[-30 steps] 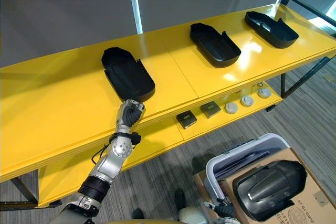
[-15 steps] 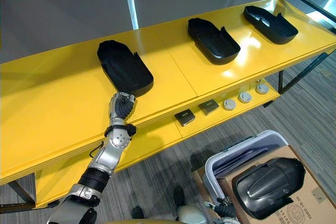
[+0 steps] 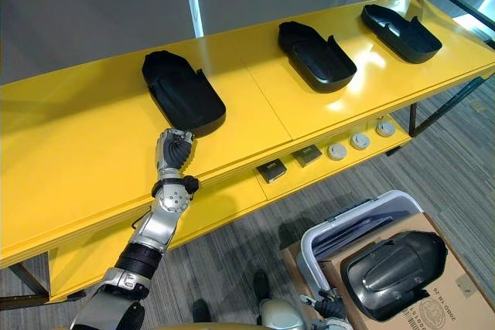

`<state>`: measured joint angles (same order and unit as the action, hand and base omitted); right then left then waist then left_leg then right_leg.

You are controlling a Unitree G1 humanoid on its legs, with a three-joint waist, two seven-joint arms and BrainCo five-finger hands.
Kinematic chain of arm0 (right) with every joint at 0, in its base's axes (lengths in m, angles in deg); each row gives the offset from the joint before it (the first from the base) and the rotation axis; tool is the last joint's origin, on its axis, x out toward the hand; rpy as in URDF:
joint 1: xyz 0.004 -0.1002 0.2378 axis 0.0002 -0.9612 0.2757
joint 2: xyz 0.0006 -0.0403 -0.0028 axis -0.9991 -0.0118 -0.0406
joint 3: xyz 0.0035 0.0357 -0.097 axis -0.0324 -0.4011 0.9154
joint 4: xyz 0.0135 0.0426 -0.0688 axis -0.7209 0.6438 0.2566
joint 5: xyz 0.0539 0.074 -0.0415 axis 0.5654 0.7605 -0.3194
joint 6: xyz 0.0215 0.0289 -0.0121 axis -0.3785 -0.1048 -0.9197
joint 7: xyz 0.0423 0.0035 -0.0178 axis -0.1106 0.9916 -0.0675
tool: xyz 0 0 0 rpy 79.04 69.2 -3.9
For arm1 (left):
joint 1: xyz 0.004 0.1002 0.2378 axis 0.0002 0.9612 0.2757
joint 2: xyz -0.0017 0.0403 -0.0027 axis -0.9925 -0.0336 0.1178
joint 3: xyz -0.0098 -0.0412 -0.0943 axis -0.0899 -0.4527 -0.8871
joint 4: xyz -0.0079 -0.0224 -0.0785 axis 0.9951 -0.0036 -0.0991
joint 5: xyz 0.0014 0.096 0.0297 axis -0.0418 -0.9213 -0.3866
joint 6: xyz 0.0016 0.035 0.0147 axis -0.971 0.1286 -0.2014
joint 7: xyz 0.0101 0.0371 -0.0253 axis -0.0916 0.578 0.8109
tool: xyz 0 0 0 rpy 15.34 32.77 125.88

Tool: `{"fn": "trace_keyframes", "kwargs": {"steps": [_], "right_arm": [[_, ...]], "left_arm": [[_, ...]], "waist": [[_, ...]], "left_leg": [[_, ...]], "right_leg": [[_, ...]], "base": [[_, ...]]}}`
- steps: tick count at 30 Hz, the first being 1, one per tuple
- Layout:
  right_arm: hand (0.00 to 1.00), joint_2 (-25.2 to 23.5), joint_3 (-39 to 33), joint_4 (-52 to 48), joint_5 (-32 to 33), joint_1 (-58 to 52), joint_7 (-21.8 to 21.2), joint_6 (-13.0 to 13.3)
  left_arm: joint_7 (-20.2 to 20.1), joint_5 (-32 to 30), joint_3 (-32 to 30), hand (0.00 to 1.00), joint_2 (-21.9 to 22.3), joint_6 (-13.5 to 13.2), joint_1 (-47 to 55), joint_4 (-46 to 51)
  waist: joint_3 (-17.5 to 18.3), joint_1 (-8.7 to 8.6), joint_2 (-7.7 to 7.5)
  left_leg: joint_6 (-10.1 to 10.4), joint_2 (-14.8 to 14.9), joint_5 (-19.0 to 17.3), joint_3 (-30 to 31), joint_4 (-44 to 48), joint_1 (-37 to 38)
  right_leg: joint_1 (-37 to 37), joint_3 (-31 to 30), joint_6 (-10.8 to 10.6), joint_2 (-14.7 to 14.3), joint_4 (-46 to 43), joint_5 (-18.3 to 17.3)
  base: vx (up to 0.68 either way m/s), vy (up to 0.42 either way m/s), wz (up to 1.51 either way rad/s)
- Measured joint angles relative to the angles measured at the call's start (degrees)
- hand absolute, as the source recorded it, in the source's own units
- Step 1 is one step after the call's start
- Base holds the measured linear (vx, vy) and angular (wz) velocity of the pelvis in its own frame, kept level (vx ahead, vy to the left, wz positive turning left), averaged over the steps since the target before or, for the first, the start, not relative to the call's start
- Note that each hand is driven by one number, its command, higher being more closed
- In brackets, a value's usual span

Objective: Walk over and take plastic housings, then place them on the shelf

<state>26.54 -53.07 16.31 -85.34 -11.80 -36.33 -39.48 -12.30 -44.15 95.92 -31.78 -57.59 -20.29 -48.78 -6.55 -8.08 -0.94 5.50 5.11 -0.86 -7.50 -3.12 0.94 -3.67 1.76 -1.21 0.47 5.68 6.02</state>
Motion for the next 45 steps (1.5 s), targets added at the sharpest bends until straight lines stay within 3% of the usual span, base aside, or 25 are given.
{"fn": "trace_keyframes", "kwargs": {"steps": [2,4,10,12,17,21,22,26,32,39,45], "right_arm": [[0.00,0.4,0.0,1.0,0.1,0.0,0.2,0.0],[0.00,0.6,0.0,1.2,1.0,-0.2,0.6,0.0],[0.00,0.9,-0.1,2.9,1.2,-1.9,0.9,-0.1],[0.00,0.8,-0.1,2.9,1.6,-2.4,1.2,-0.3],[0.00,0.5,0.6,0.8,1.7,-3.9,1.4,-1.5],[0.00,0.1,2.7,-4.2,1.5,-3.7,0.9,-1.5],[0.00,-0.5,2.8,-5.8,1.5,-3.4,0.7,-1.6],[0.00,-3.9,2.8,-8.6,1.5,-2.6,0.5,-1.6],[0.00,-4.6,0.0,-7.2,1.5,-1.6,0.5,-2.2],[0.00,-3.0,-2.8,-1.3,1.6,-0.2,0.5,-2.5],[0.00,-2.5,-3.2,0.8,1.3,1.9,0.4,-2.6]], "left_arm": [[0.2,0.1,-2.9,1.00,-0.1,-2.9,4.1,8.9],[1.1,2.1,-7.6,1.00,0.3,-4.4,7.8,13.5],[7.5,8.2,-24.4,1.00,2.6,-6.2,18.9,19.8],[9.7,11.0,-29.2,1.00,4.2,-6.3,23.6,19.8],[10.6,13.8,-30.5,1.00,7.1,-6.0,29.2,13.5],[4.9,16.0,-29.9,1.00,8.5,-3.3,30.2,-0.4],[2.3,16.5,-29.5,0.00,8.5,-2.4,30.1,-5.4],[-4.4,18.7,-26.5,0.00,8.4,-1.2,29.5,-22.9],[-10.6,20.8,-25.8,0.00,8.1,-1.1,28.7,-39.9],[-13.9,20.1,-23.5,0.00,5.7,-1.0,25.5,-48.7],[-14.5,19.6,-22.4,0.00,4.0,-1.0,23.1,-50.7]], "waist": [[0.0,1.35,0.05],[0.0,1.47,0.08],[0.2,5.49,0.08],[0.4,6.10,-0.05],[2.0,7.75,-0.71],[3.0,7.80,-1.05],[3.4,7.84,-1.13],[5.3,8.99,-0.50],[5.3,8.85,0.29],[5.5,8.53,0.52],[4.4,7.77,1.07]], "left_leg": [[0.0,0.0,0.0,0.5,0.3,-0.1],[-0.1,-0.1,0.0,1.3,0.4,-0.1],[-0.3,0.0,-0.3,3.8,1.0,-0.1],[-0.1,0.2,-0.4,4.4,1.0,0.0],[-0.1,0.5,-0.6,5.6,1.4,0.1],[-0.5,0.6,-1.3,5.6,2.7,0.1],[-0.4,0.7,-1.2,5.5,3.1,0.1],[-0.3,0.8,-1.2,4.3,3.0,1.0],[-0.4,1.0,-1.7,1.3,1.9,1.9],[-0.3,0.9,-1.2,-0.7,0.6,3.0],[-0.2,0.7,-1.4,-0.8,0.4,4.0]], "right_leg": [[0.4,0.2,-0.1,0.3,0.0,-0.1],[1.1,0.9,-0.2,0.4,0.0,-0.4],[2.9,3.2,-0.3,0.5,0.0,-1.3],[3.7,4.5,-0.3,0.5,-0.1,-1.6],[3.7,6.5,0.0,0.6,-2.3,-3.0],[4.4,7.6,0.1,0.8,-2.5,-3.4],[4.6,7.6,0.1,0.8,-2.5,-3.4],[5.2,7.1,0.1,0.8,-2.5,-3.5],[4.9,5.8,-0.5,0.7,-2.3,-4.0],[4.6,3.8,-0.3,0.6,-1.6,-3.8],[4.8,3.0,-0.4,0.6,-1.2,-3.8]], "base": [[-0.06,-0.002,0.12],[-0.06,-0.002,0.22],[-0.05,-0.008,0.24],[-0.02,-0.009,0.27],[0.00,-0.005,0.19],[0.00,0.006,0.09],[0.00,0.000,0.00],[0.00,0.011,-0.07],[-0.01,0.014,-0.12],[0.05,0.014,-0.14],[0.08,0.022,-0.05]]}}
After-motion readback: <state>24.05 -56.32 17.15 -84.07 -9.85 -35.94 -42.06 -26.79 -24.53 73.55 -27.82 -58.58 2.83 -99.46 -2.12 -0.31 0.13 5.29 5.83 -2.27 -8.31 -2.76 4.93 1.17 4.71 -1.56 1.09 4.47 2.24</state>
